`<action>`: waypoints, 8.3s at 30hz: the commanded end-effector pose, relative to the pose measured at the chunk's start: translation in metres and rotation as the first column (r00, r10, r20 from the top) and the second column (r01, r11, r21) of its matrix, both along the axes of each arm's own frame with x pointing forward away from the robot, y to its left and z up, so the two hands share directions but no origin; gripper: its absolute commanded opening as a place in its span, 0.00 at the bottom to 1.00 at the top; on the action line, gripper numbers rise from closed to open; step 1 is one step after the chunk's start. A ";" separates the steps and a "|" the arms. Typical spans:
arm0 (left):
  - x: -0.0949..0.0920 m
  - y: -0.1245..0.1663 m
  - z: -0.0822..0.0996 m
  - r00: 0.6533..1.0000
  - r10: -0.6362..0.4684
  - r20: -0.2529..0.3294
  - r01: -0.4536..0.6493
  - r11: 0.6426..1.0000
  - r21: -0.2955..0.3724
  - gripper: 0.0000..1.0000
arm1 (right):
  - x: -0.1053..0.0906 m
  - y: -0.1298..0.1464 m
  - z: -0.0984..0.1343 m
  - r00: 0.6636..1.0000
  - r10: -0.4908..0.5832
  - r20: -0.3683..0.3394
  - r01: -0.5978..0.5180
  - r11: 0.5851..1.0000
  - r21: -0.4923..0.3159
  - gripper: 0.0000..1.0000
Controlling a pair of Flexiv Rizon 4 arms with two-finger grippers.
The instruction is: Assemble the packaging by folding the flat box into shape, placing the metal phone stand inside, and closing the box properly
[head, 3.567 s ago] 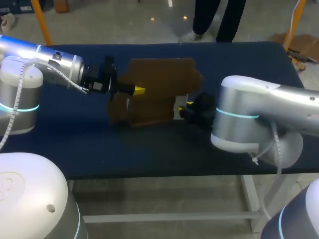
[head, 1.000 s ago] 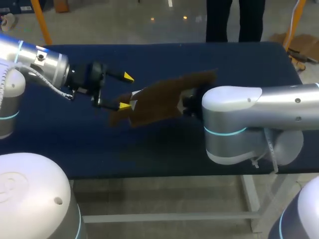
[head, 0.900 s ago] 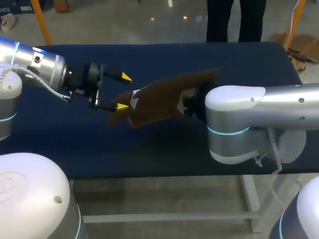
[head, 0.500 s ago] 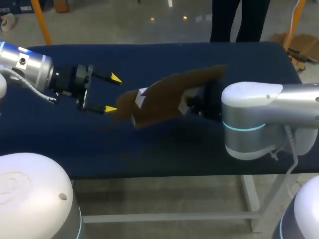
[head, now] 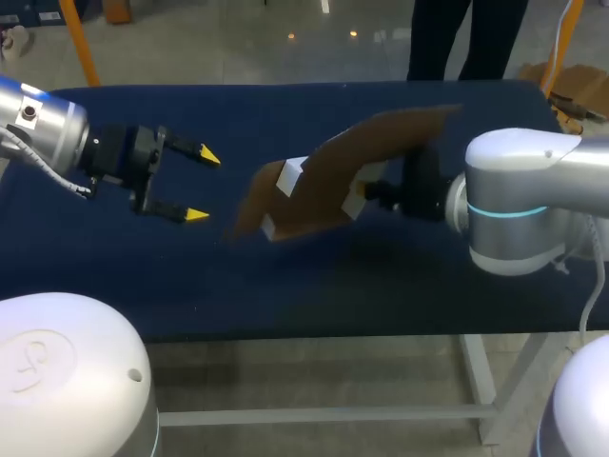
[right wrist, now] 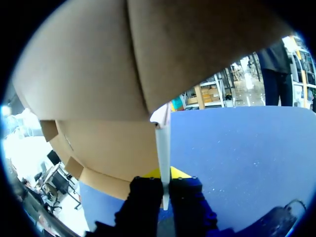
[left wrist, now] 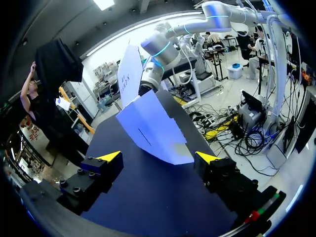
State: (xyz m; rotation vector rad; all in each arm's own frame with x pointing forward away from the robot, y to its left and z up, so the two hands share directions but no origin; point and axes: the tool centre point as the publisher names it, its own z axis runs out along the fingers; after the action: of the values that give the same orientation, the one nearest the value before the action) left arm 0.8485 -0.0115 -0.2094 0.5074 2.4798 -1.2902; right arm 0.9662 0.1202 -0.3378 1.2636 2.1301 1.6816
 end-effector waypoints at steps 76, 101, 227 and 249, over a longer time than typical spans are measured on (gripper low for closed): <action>0.017 0.036 -0.018 0.984 0.125 -0.129 -0.084 0.955 0.284 1.00 | -0.018 -0.014 -0.009 0.605 -0.224 -0.764 -0.227 0.871 -0.436 0.00; 0.025 0.034 -0.044 0.976 0.135 -0.173 -0.073 0.943 0.324 1.00 | -0.050 -0.024 -0.034 0.387 -0.416 -0.823 -0.219 0.825 -0.520 0.00; 0.025 0.034 -0.044 0.976 0.135 -0.173 -0.073 0.943 0.324 1.00 | -0.063 -0.028 -0.087 0.369 -0.684 -0.629 0.042 0.688 -0.724 0.13; 0.025 0.034 -0.044 0.976 0.135 -0.173 -0.073 0.943 0.324 1.00 | -0.055 -0.035 -0.091 0.392 -0.721 -0.571 0.139 0.660 -0.738 0.00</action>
State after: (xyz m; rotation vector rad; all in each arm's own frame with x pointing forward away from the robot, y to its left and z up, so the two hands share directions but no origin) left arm 0.8744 0.0223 -0.2551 0.3267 2.8492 -0.9487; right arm 0.9100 0.0882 -0.4254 2.4079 2.0042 -0.0066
